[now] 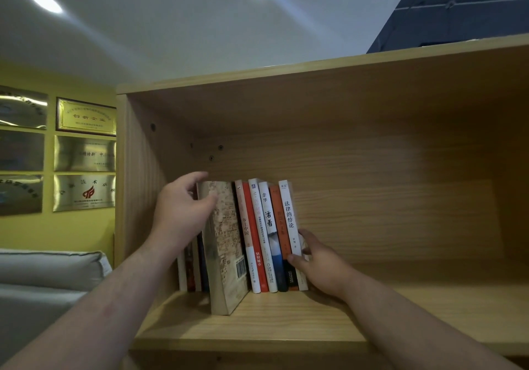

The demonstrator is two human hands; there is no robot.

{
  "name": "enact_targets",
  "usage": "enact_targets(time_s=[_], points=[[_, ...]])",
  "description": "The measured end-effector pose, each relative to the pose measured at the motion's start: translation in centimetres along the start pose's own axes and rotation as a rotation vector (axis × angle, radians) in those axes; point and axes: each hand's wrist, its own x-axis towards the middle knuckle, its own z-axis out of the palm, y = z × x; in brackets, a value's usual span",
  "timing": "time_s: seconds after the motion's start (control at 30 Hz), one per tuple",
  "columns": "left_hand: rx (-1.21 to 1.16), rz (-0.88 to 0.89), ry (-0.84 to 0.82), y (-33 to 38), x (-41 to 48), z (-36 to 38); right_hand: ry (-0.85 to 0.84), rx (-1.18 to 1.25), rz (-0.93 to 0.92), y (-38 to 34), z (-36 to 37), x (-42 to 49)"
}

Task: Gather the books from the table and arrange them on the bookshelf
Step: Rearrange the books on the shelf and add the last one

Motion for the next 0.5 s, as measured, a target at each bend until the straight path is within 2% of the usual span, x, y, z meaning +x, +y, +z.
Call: enact_targets(time_s=[0.13,0.23,0.3,0.5], points=[[-0.169,-0.081,0.058,-0.8,-2.4,1.1,0.009,0.024,0.0,0.0,0.0,-0.1],[-0.238,-0.23,-0.095,-1.9,-4.9,3.0,0.015,0.039,0.011,0.1,-0.1,-0.1],[-0.269,-0.279,-0.138,-2.6,-6.2,3.8,0.009,0.056,0.021,0.3,-0.1,-0.1],[-0.317,-0.258,0.026,-2.4,-7.8,1.7,0.029,0.097,0.029,0.1,-0.5,-0.5]])
